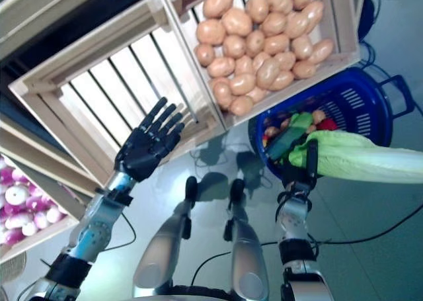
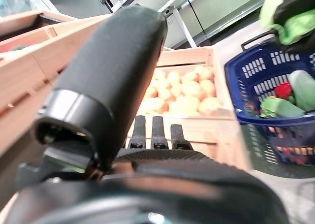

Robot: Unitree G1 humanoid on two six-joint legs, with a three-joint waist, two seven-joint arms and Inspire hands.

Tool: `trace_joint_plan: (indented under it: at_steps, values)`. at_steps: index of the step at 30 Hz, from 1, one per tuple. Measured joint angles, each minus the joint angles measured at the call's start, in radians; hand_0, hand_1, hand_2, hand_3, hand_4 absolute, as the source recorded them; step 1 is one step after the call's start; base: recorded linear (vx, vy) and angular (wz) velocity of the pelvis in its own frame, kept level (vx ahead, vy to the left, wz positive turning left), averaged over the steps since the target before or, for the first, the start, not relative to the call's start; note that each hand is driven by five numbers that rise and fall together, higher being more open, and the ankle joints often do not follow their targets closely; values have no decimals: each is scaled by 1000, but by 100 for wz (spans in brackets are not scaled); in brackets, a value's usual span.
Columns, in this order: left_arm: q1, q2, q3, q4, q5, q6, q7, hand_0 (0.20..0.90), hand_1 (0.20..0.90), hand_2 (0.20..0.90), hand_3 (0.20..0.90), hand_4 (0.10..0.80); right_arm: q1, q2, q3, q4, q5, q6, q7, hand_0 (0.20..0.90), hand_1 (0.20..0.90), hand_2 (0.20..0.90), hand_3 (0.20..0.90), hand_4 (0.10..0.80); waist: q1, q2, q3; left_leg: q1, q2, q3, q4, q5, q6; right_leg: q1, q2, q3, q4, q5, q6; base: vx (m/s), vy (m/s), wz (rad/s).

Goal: Put vegetables into the basket

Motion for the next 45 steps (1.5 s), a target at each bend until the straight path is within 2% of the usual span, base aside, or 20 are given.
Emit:
trace_joint_plan:
  at_steps: [2, 4, 9, 16, 21, 22, 24, 25, 32, 33, 34, 35, 36, 45]
  values:
    - [-13, 0, -14, 0, -3, -11, -2, 900, 900, 900, 900, 800, -26, -16, 1, 2, -10, 0, -2, 300, 300, 300, 300, 400, 4, 0, 0, -41, -15, -2, 49, -12, 5, -56, -25, 2, 90, -36, 3, -83, 53, 18]
    - [-37, 0, -29, 0, -30, -33, 0, 900, 900, 900, 900, 800, -69, -60, 1, 19, -18, 1, -20, 300, 300, 300, 300, 400, 5, -1, 0, -133, -42, 2, 177, -60, 18, -157, -66, 15, 238, -100, 13, -19, 28, 17]
    - [-38, -3, -28, 3, -166, -31, 1, 900, 900, 900, 900, 800, -116, -100, 2, 23, -131, 1, -81, 300, 300, 300, 300, 400, 6, -1, 0, -287, -49, 8, 338, -108, 28, -295, -82, 38, 363, -123, 8, -13, -21, -1]
    - [-35, -1, -30, 5, -198, -29, -1, 900, 900, 900, 900, 800, -127, -127, 4, 69, -167, 32, -174, 300, 300, 300, 300, 400, 5, -2, 1, -382, -43, 6, 420, -119, 30, -376, -80, 43, 410, -121, 11, 18, -99, -5]
    - [-50, 5, -29, 12, -220, -30, -2, 900, 900, 900, 900, 800, -196, -170, 0, 151, -148, 56, -212, 300, 300, 300, 300, 400, 0, -4, 1, -414, -41, -9, 379, -118, 28, -404, -63, 41, 363, -115, 19, 15, -108, 0]
    - [-50, 5, -31, 12, -222, -30, -2, 900, 900, 900, 900, 800, -199, -169, 2, 153, -125, 56, -222, 300, 300, 300, 300, 400, 0, -4, 1, -414, -42, -19, 374, -112, 20, -404, -56, 41, 358, -115, 19, 28, -82, 2]
    - [-48, 5, -33, 12, -225, -30, -2, 900, 900, 900, 900, 800, -209, -169, 0, 162, -118, 56, -251, 300, 300, 300, 300, 400, 1, -4, 1, -414, -42, -24, 370, -106, 15, -404, -53, 40, 359, -110, 13, 36, -77, 6]
    - [-48, 5, -33, 13, -225, -30, -2, 900, 900, 900, 900, 800, -214, -170, -2, 165, -118, 56, -260, 300, 300, 300, 300, 400, 0, -5, 1, -414, -42, -24, 372, -102, 14, -404, -52, 40, 361, -103, 2, 28, -45, 8]
    - [-97, 26, -42, 13, -215, -30, -2, 900, 900, 900, 900, 800, -274, -170, -3, 178, -118, 56, -308, 300, 300, 300, 300, 400, 6, -4, 1, -413, -41, -25, 364, -108, 13, -404, -50, 36, 355, -103, -4, 37, -44, 1]
    - [-105, 32, -42, 13, -216, -30, -3, 900, 900, 900, 900, 800, -288, -170, -3, 180, -118, 56, -308, 331, 331, 331, 331, 420, 7, -4, 1, -413, -41, -24, 365, -109, 14, -404, -50, 36, 355, -103, -4, 42, -39, -2]
    - [-114, 41, -43, 14, -216, -29, -3, 900, 900, 900, 900, 800, -296, -171, -3, 193, -118, 57, -308, 406, 406, 406, 406, 471, 8, -4, 1, -412, -42, -24, 366, -109, 14, -402, -51, 36, 355, -103, -4, 40, -42, 0]
    - [-119, 44, -43, 14, -216, -30, -3, 900, 900, 900, 900, 800, -303, -174, -4, 199, -117, 58, -308, 759, 759, 759, 759, 706, 11, -4, 1, -411, -42, -24, 368, -108, 14, -400, -51, 36, 356, -102, -3, 0, 0, 0]
    - [-120, 44, -42, 14, -216, -30, -2, 900, 900, 900, 900, 800, -303, -175, -4, 199, -117, 58, -308, 900, 900, 900, 900, 800, 15, -4, 1, -408, -42, -24, 369, -108, 14, -397, -51, 36, 356, -102, -3, 33, -34, 1]
    - [-103, 45, -57, 14, -216, -30, -25, 900, 900, 900, 900, 800, -296, -192, -36, 219, -118, 61, -327, 900, 900, 900, 900, 800, 20, -5, 1, -392, -48, -43, 308, -78, 9, -383, -46, 36, 316, -91, 2, 7, -20, 6]
